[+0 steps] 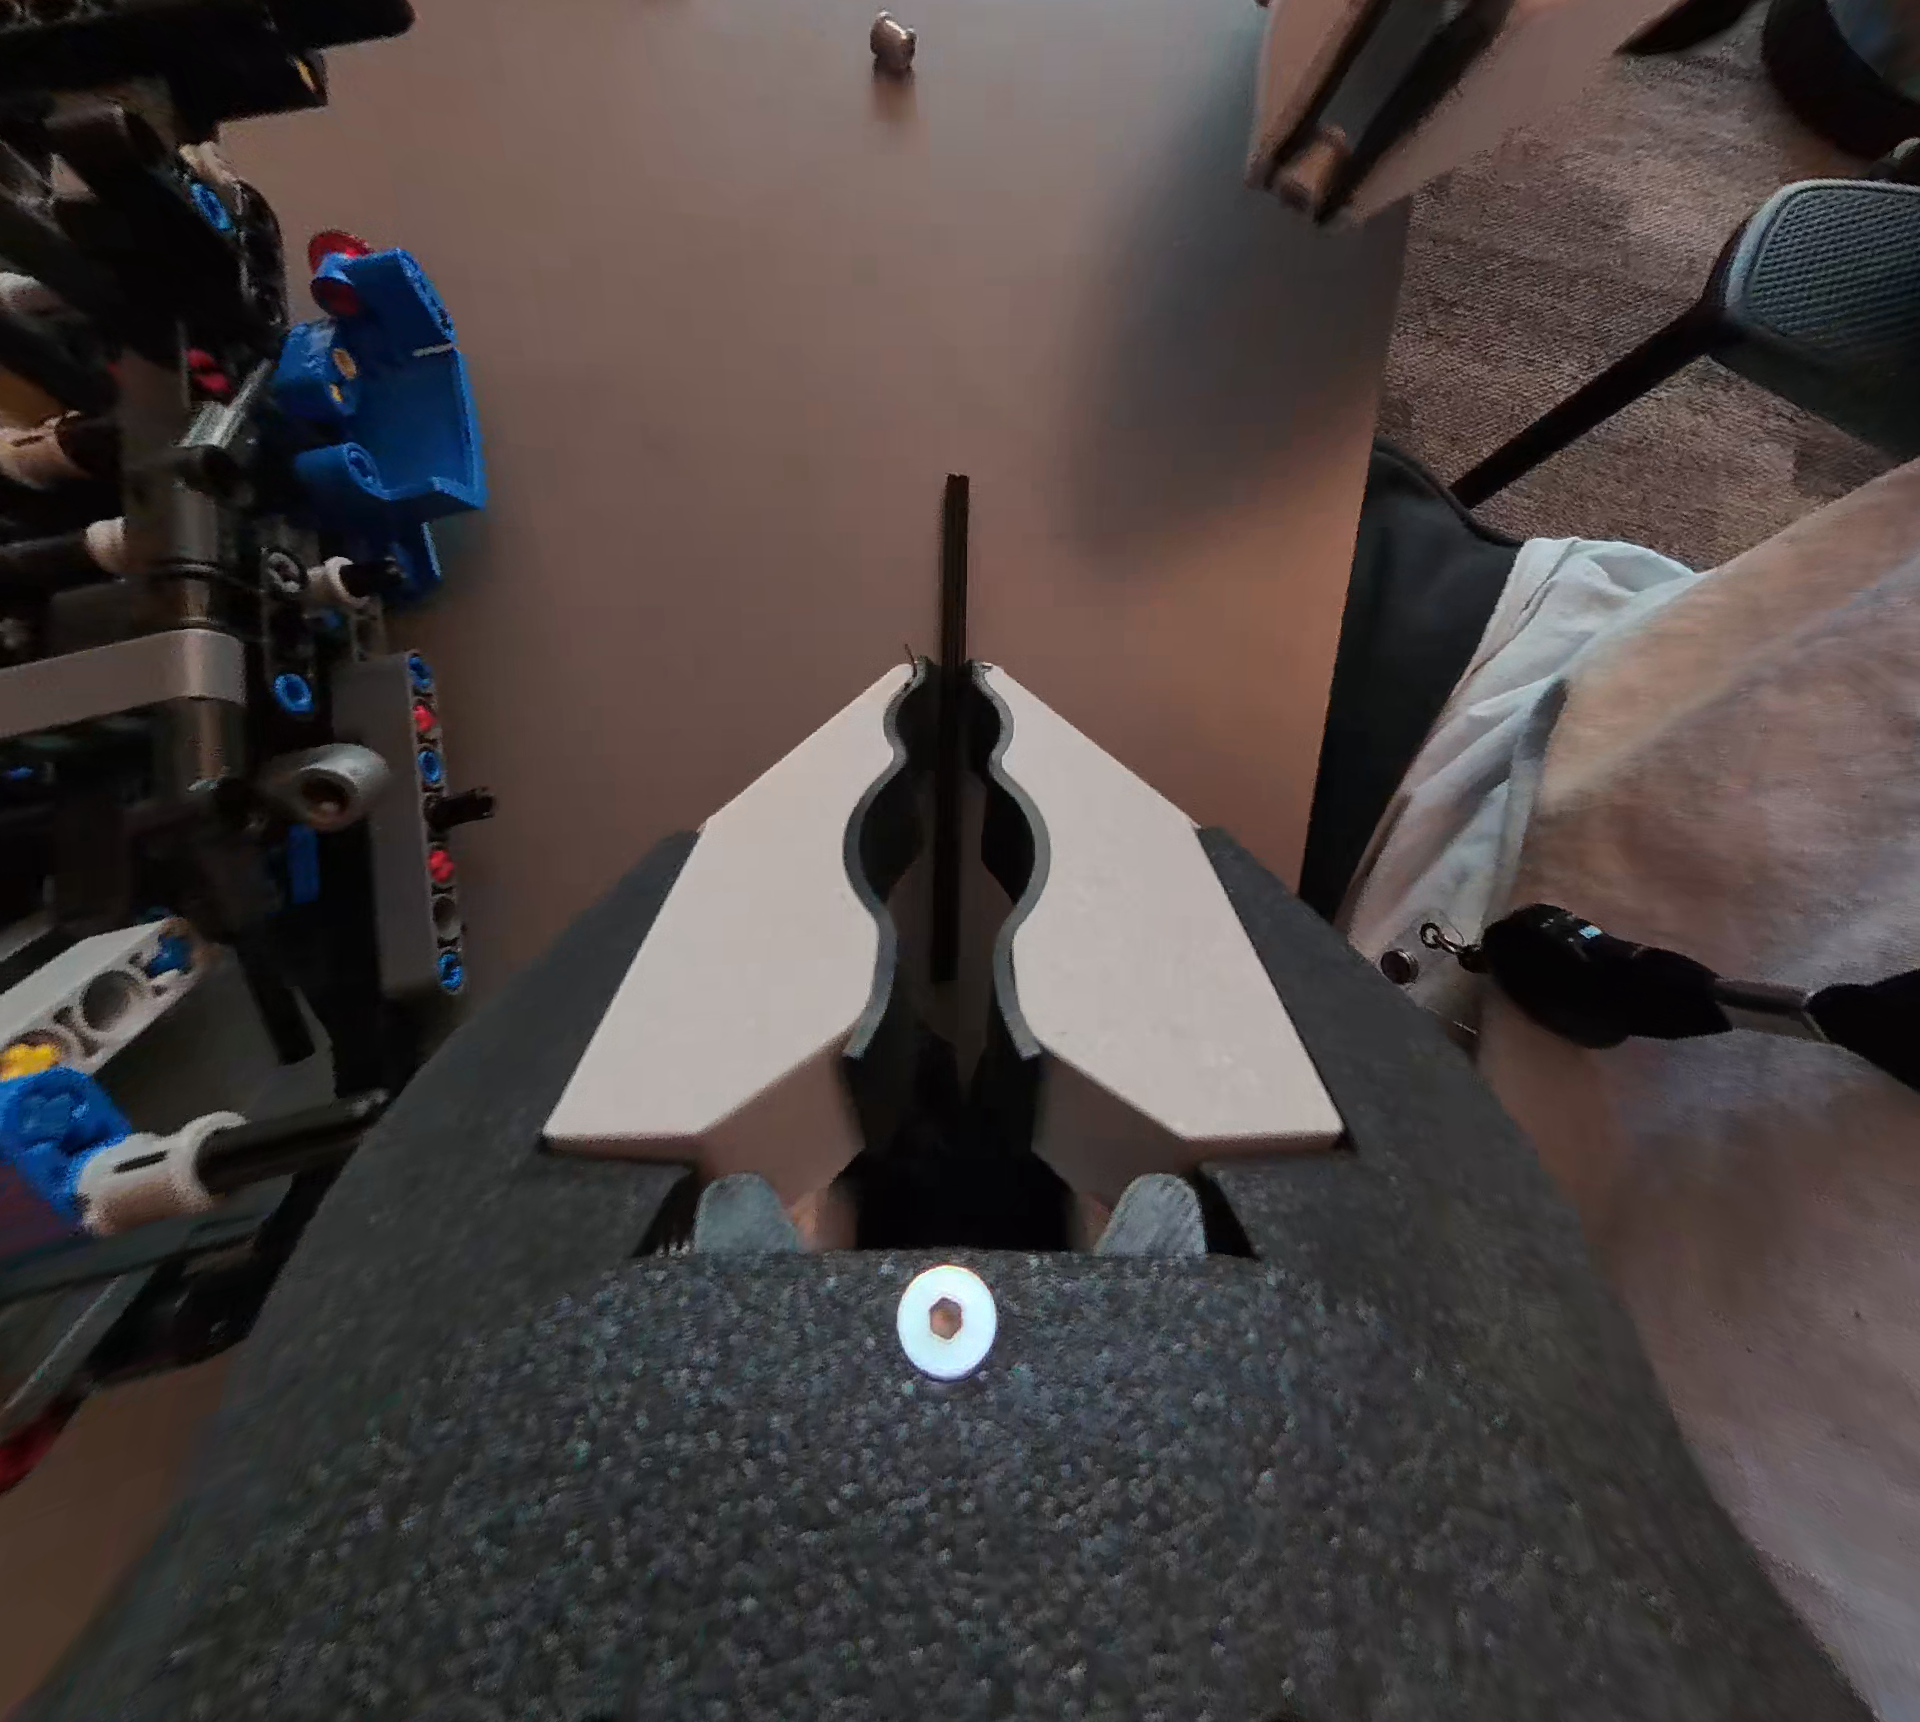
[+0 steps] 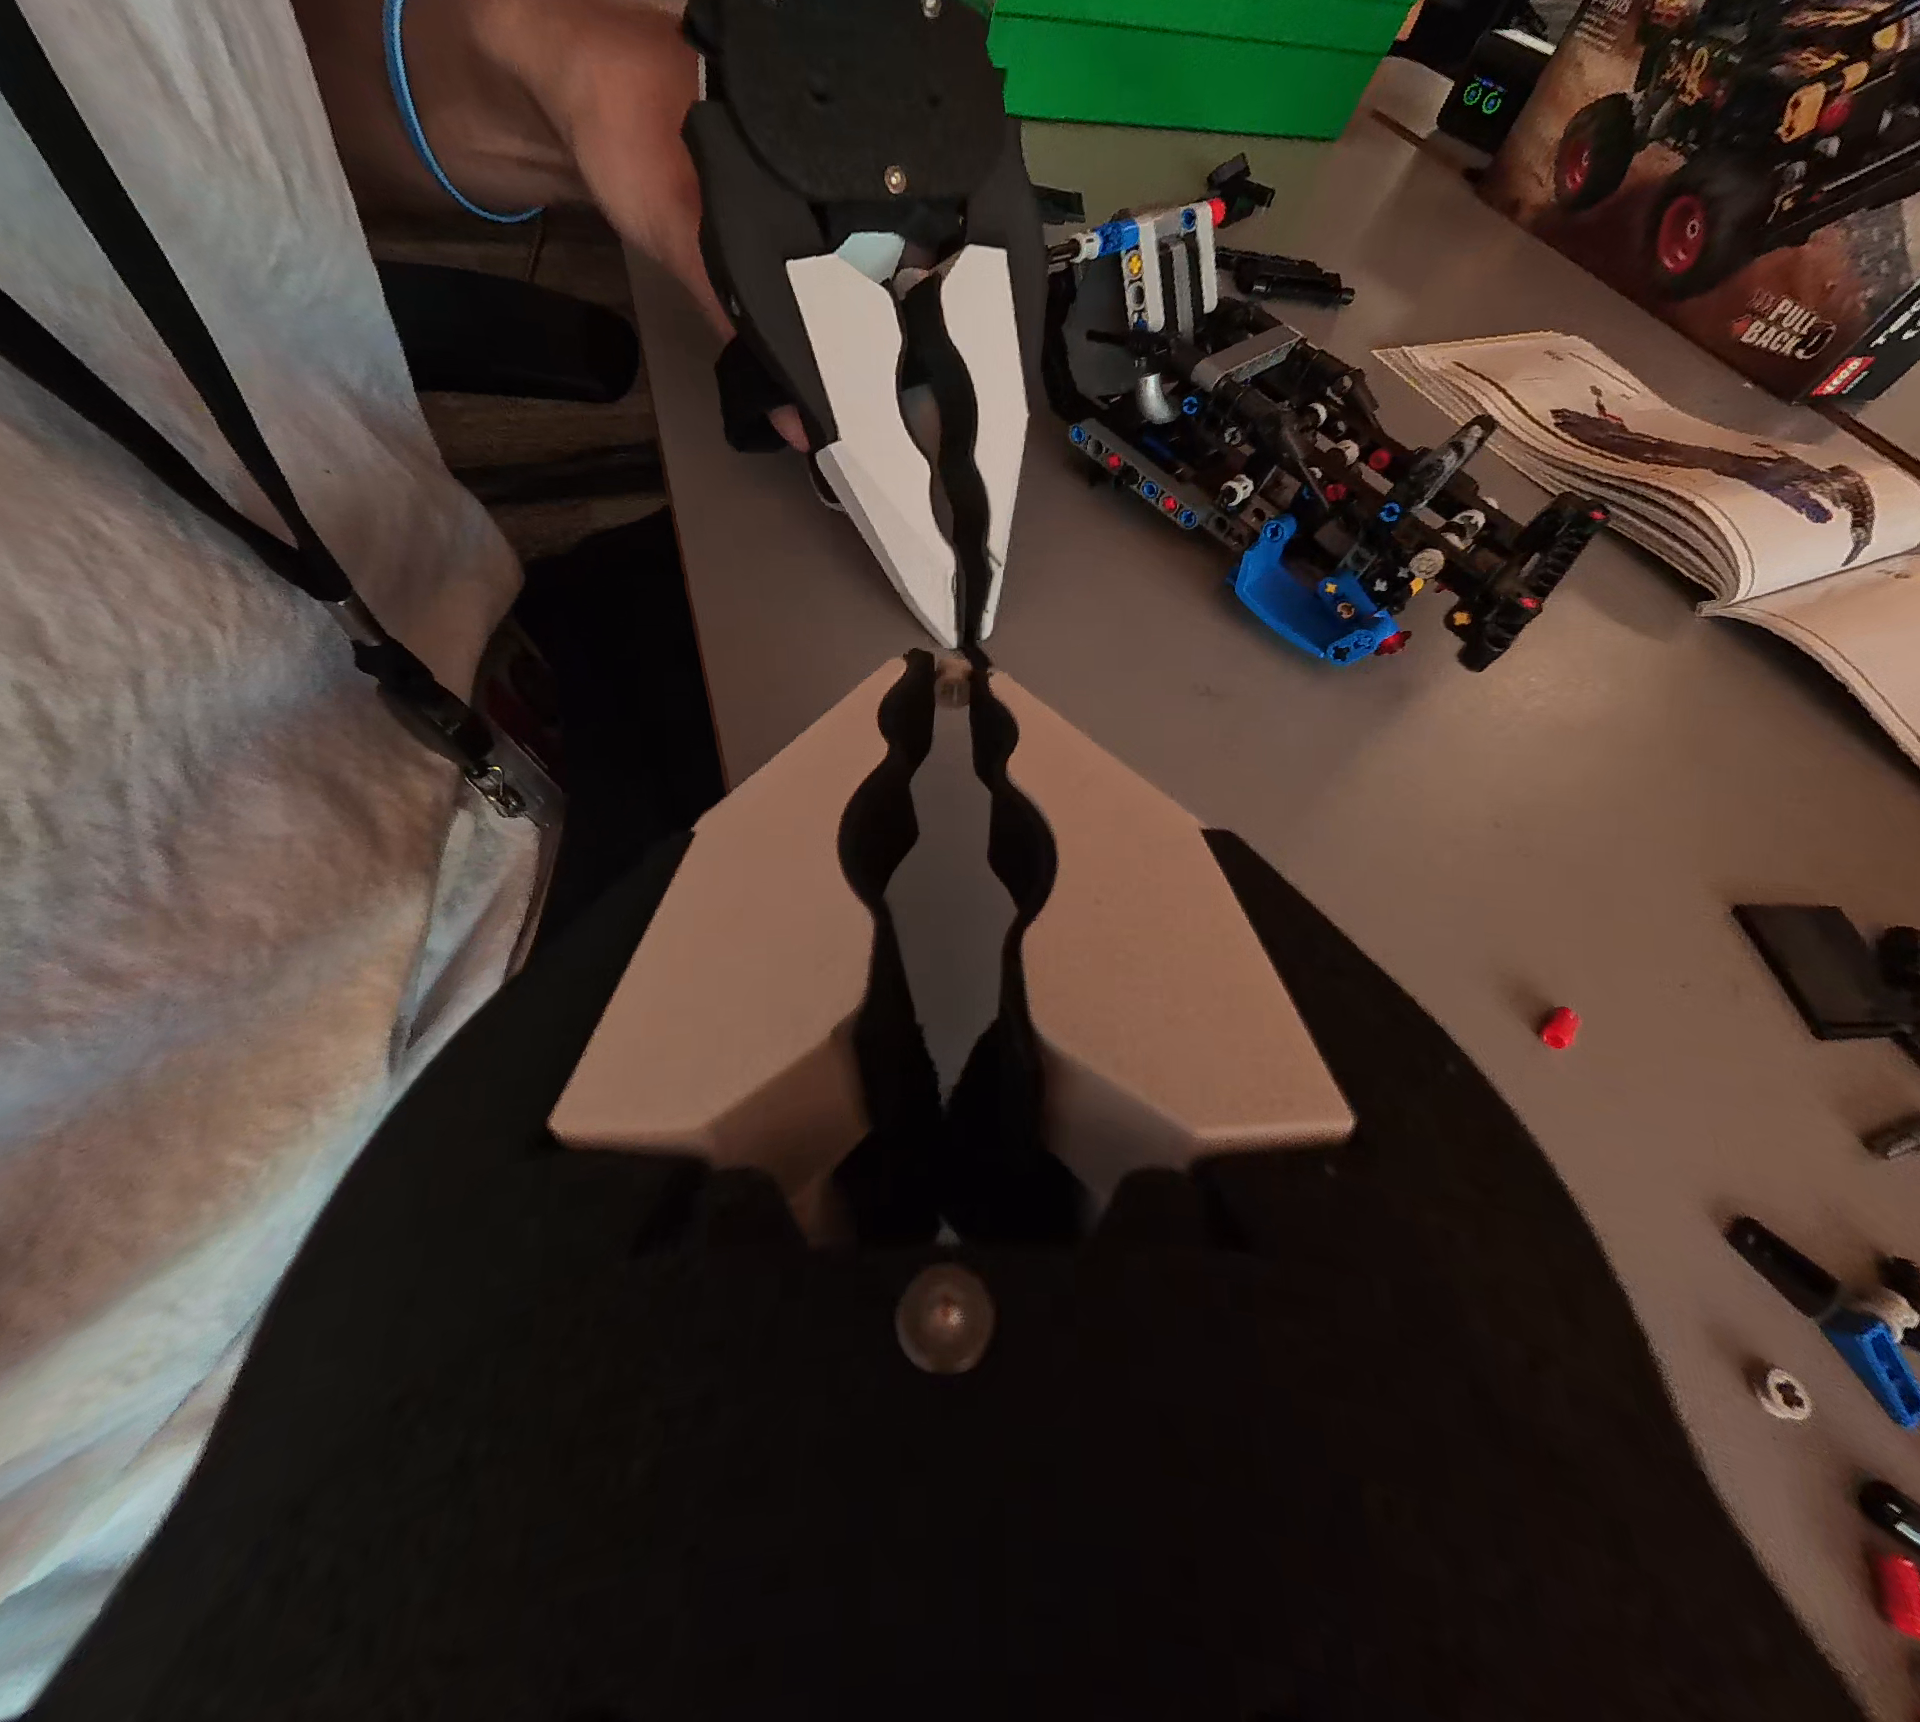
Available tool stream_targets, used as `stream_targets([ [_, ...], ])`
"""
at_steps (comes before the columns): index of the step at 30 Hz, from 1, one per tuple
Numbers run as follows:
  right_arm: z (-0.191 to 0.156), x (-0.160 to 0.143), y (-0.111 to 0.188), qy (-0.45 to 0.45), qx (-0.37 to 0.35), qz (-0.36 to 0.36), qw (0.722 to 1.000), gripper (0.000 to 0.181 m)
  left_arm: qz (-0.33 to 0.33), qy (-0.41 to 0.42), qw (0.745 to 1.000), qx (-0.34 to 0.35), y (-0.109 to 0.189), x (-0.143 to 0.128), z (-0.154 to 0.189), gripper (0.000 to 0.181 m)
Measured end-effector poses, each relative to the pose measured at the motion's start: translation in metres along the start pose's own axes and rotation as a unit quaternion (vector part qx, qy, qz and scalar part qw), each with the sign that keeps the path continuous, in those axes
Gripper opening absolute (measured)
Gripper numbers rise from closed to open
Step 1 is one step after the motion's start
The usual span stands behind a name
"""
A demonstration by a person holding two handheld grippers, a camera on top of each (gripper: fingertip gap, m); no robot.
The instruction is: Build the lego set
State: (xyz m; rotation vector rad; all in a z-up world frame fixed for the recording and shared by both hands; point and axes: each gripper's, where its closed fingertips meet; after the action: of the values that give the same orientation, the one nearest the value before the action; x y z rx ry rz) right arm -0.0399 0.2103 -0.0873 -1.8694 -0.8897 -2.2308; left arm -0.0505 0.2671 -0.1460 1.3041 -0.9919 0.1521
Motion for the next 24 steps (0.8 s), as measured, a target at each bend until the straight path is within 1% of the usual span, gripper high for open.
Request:
stream_targets([
  [2, 0.004, 0.000, 0.002, -0.017, -0.004, 0.005, 1.000, 0.006, 0.009, -0.012, 1.000, -0.014, 0.002, 0.000, 0.006, 0.004],
  [3, 0.009, -0.001, 0.003, -0.029, -0.011, 0.004, 1.000, 0.006, 0.025, -0.018, 0.999, -0.016, 0.004, 0.002, 0.006, 0.004],
  [5, 0.014, -0.004, 0.005, -0.053, -0.014, 0.003, 0.998, 0.006, 0.098, -0.036, 0.994, -0.030, 0.019, 0.019, 0.012, 0.002],
  [7, 0.015, 0.000, 0.006, -0.073, -0.004, 0.021, 0.997, 0.006, 0.166, -0.068, 0.983, -0.040, 0.035, 0.032, 0.018, 0.002],
  [10, 0.009, 0.012, 0.001, -0.093, 0.030, 0.051, 0.994, 0.006, 0.224, -0.097, 0.969, -0.038, 0.050, 0.037, 0.020, 0.002],
  [15, -0.006, 0.015, -0.018, -0.068, 0.055, 0.026, 0.996, 0.006, 0.231, -0.122, 0.965, -0.008, 0.049, 0.027, 0.011, 0.002],
  [19, -0.005, 0.016, -0.023, -0.061, 0.043, 0.027, 0.997, 0.006, 0.220, -0.144, 0.965, -0.008, 0.047, 0.022, 0.012, 0.003],
  [24, -0.005, 0.014, -0.026, -0.054, 0.041, 0.017, 0.998, 0.006, 0.221, -0.148, 0.964, -0.017, 0.047, 0.022, 0.015, 0.003],
])
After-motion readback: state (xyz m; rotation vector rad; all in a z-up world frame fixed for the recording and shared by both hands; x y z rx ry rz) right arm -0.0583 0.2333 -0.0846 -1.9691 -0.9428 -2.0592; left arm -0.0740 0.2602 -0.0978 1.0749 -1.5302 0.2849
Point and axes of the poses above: each gripper's, where its closed fingertips meet, y back along the fingers, x out of its top, z = x × y across the jaws, and after that the axes turned 10 degrees about x, right-handed
